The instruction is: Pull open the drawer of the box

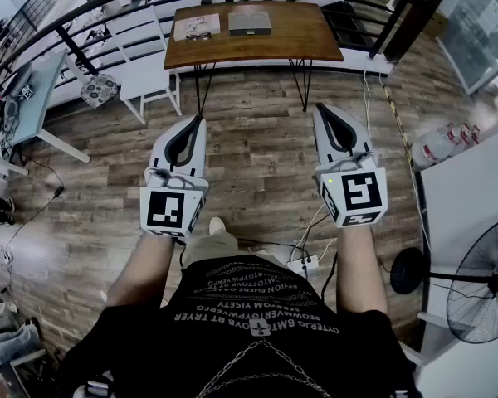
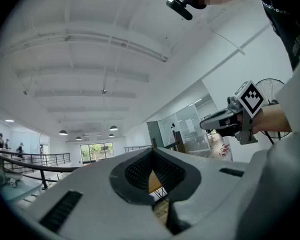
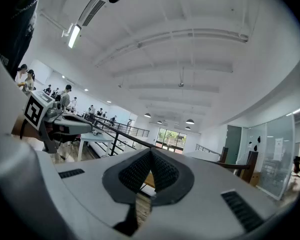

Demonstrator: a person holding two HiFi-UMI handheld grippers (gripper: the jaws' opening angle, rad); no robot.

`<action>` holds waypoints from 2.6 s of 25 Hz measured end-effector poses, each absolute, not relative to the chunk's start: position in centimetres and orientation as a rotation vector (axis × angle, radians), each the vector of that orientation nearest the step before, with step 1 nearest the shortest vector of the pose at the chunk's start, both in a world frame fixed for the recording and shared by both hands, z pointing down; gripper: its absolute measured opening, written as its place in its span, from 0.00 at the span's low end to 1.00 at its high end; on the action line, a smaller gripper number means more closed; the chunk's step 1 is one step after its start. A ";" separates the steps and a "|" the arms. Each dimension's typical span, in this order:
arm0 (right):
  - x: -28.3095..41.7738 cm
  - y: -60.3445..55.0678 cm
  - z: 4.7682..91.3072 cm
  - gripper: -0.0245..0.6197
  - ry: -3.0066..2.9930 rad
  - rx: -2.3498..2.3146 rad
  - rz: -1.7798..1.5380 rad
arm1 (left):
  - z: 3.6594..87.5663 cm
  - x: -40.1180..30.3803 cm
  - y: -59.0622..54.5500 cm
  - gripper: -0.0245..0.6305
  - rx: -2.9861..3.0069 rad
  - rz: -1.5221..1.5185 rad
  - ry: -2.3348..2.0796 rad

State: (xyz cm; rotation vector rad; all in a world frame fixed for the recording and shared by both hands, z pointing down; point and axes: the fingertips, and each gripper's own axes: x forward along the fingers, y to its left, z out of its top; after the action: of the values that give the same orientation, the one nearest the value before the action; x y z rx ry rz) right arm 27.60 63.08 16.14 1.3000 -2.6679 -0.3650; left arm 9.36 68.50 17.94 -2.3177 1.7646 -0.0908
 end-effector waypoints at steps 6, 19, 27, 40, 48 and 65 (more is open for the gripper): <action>27.2 63.5 17.7 0.03 -2.716 1.308 -0.276 | 18.3 9.6 68.2 0.05 -2.334 -0.114 1.742; 25.1 58.1 23.9 0.09 -2.641 1.354 -0.125 | 22.7 5.2 62.0 0.05 -2.412 -0.210 1.747; 19.5 52.1 23.0 0.16 -2.607 1.307 -0.164 | 22.9 0.9 55.1 0.05 -2.461 -0.188 1.719; 11.8 44.6 23.0 0.22 -2.590 1.302 -0.141 | 23.1 -6.4 48.4 0.05 -2.484 -0.147 1.724; 10.5 43.8 22.8 0.23 -2.558 1.336 -0.147 | 23.7 -8.9 46.7 0.05 -2.512 -0.158 1.698; 13.4 40.7 25.6 0.23 -2.542 1.391 -0.039 | 25.6 -7.5 43.1 0.05 -2.582 -0.119 1.658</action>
State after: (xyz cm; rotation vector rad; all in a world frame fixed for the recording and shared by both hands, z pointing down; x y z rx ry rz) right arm 13.39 40.73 25.59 1.3909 -2.5424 -0.0390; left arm -7.55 43.14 25.55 -2.5822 1.6580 -0.1191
